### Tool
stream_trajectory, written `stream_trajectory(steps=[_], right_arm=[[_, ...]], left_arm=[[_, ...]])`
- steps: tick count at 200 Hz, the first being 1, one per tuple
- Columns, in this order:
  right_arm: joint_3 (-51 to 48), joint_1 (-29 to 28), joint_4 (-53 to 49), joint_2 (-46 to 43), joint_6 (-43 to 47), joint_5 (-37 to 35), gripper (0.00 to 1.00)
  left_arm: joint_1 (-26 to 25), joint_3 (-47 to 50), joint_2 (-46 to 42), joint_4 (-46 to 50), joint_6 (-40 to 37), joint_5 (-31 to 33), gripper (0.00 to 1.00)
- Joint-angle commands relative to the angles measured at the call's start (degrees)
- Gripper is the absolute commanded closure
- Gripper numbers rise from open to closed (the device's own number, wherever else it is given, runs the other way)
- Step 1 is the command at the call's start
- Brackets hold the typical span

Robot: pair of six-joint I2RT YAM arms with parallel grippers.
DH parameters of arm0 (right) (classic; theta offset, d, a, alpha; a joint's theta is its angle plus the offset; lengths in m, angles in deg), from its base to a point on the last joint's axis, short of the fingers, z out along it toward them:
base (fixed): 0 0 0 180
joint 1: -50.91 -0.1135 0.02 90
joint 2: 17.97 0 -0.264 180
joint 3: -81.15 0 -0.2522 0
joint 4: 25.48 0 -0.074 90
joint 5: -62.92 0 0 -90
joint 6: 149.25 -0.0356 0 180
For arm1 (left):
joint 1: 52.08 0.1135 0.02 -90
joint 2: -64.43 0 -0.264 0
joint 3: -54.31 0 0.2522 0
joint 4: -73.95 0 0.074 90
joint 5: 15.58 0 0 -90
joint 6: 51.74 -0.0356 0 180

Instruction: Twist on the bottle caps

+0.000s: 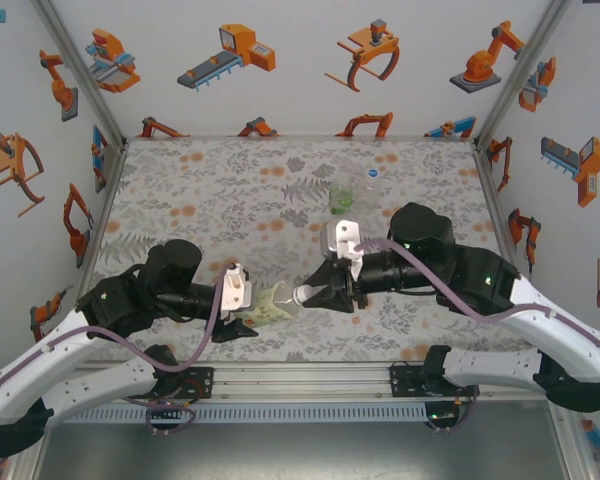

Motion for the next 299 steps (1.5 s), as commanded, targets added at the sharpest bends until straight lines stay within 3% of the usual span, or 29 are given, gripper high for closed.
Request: stream_trajectory(steps=[1,79,107,138,203,256,299], right_arm=[[-1.2,-0.3,1.8,0.8,-19.0,-7.4,0.95],[-0.4,-0.3,-9.9,6.1,-78.4,-19.3,0.99],[-3.8,-0.4,-4.2,6.5,-85.5,-17.5,0.83],[-1.5,-0.3,-6.4,6.3,-82.8,-20.2,0.72],[7.2,-0.3,-10.1,5.8,-66.5,-22.3,0.41],[11.8,-0.3,-11.6,4.8,-50.1,-23.9,0.37],[11.3,-0.4,-7.3,2.9,-25.4,-14.0,0.38]], left_arm=[[-0.3,-1.1,-0.6,-2.2,0.5,-0.2,1.00],[-0.3,-1.1,0.8,-2.4,-0.5,1.1,1.00],[-0.3,-1.0,1.4,-2.7,-0.5,0.9,1.00],[-0.3,-1.2,1.4,-2.5,-0.4,0.7,1.00],[-0.3,-0.7,0.3,-1.6,-0.4,0.3,1.00],[-0.3,-0.6,0.0,-1.7,0.0,-0.2,1.00],[-0.4,-0.7,0.0,-1.8,0.1,-1.4,1.00]])
